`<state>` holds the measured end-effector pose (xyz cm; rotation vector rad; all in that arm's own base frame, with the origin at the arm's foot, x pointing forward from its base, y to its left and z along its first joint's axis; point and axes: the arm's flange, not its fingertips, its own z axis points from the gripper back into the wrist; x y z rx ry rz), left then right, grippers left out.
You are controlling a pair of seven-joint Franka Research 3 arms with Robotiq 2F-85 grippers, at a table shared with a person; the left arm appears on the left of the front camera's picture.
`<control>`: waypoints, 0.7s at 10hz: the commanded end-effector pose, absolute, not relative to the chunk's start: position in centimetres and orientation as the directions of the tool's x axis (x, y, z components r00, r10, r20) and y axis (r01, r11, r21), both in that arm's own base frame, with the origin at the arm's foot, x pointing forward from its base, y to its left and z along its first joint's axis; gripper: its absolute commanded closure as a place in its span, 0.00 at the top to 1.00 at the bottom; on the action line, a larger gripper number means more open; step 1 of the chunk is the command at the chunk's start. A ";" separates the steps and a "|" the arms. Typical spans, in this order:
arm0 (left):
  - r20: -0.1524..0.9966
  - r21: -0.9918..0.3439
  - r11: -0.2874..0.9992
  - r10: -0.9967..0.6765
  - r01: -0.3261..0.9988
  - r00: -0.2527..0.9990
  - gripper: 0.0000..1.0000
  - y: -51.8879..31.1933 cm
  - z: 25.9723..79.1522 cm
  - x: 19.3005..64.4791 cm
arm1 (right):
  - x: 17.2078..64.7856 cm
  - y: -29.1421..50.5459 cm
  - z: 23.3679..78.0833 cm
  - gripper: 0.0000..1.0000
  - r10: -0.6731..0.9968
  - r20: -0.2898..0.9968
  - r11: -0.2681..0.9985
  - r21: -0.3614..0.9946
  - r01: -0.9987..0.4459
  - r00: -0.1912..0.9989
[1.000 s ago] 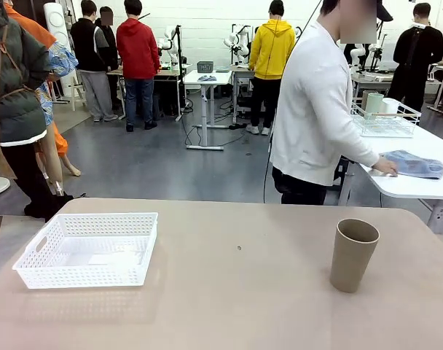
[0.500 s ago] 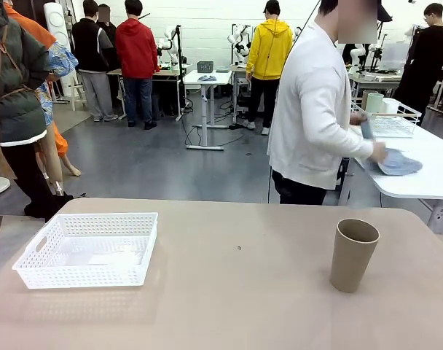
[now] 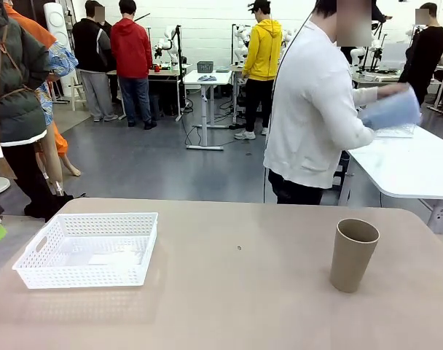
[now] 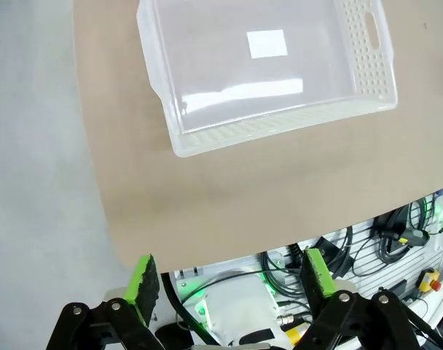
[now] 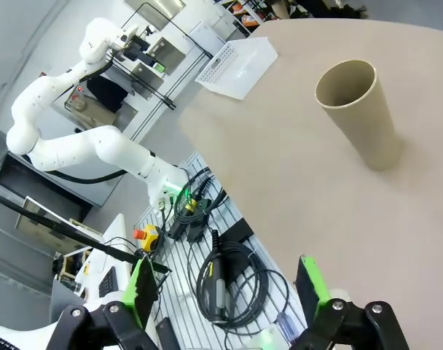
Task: Clean and organize the cups into the basket.
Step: Pick up the Organizing basket and move it to the center of the table, then pick up the Reusable plastic cup from the right side of the table and place it inside the Organizing basket.
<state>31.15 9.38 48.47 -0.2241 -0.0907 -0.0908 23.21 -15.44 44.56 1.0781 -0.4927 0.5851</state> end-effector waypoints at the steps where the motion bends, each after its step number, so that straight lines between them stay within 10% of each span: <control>1: 0.039 -0.233 0.966 -0.102 0.108 0.994 1.00 9.2 48.4 31.1 | 23.2 -15.4 45.0 1.00 0.206 0.646 0.353 0.652 -0.671 0.735; 3: 0.088 -0.230 0.967 -0.089 0.107 0.992 1.00 9.2 48.3 31.1 | 23.2 -15.5 44.7 1.00 0.202 0.635 0.354 0.663 -0.660 0.746; 7: 0.089 -0.079 0.997 0.025 -0.018 0.996 1.00 8.0 50.4 34.8 | 27.9 -12.8 39.0 1.00 0.548 0.732 0.261 0.310 -0.914 0.405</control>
